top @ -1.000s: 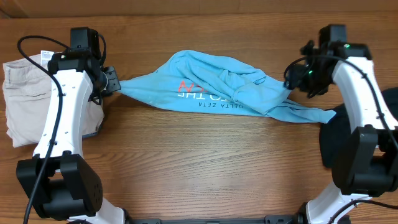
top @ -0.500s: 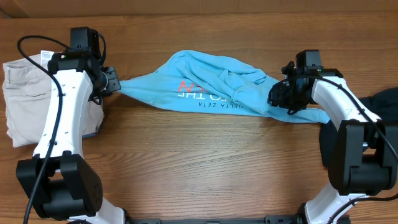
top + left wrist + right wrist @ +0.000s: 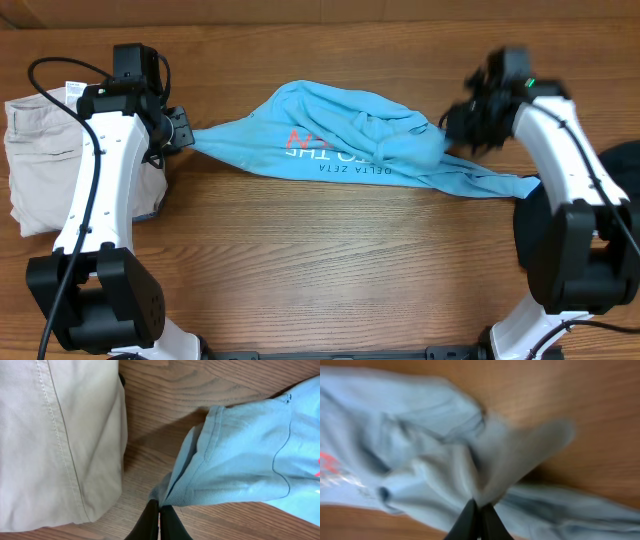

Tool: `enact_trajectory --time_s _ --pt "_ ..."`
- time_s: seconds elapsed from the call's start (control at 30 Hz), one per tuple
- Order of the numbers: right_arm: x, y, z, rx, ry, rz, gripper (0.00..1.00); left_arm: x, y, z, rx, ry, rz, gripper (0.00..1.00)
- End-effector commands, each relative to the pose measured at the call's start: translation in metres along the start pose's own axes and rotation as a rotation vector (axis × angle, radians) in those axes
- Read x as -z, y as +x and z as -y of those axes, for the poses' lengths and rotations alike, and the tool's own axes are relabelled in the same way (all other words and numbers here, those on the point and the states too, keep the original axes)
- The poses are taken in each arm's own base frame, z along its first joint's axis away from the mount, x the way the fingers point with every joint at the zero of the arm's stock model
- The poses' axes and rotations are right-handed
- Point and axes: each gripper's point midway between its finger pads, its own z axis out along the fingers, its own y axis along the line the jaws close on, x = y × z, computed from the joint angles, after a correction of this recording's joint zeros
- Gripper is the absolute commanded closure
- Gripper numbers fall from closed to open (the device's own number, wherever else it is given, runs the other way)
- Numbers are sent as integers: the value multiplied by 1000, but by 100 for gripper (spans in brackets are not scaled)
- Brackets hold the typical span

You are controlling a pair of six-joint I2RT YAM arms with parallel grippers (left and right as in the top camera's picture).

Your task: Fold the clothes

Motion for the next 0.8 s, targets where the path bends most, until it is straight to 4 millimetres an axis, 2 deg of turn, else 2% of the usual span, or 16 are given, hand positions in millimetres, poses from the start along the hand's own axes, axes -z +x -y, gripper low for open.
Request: enact_trajectory --time_s 0.0,0.07,0.1,0.17,0.23,0.37,0.47,0.63,0.77 --pt "119 -63 -19 31 34 328 96 5 -1 1 2 5 7 96" --pt "161 -74 -24 39 53 416 96 6 7 1 -1 8 -28 96" --pt "175 -75 -26 40 60 440 96 6 14 2 -2 19 -59 96" --pt "198 -76 -27 39 78 477 96 8 32 3 -4 35 -136 96" --pt "211 -73 -26 37 95 493 96 10 47 1 9 28 -198 96" --pt "217 -70 -22 37 121 493 96 16 71 -5 3 2 -299 96" --pt "215 -69 -21 40 127 487 96 20 82 -8 1 -10 -345 96" --pt "214 -78 -22 73 130 507 96 20 83 -9 1 -11 -349 96" --pt "217 -84 -24 76 123 539 96 17 75 -5 3 7 -314 96"
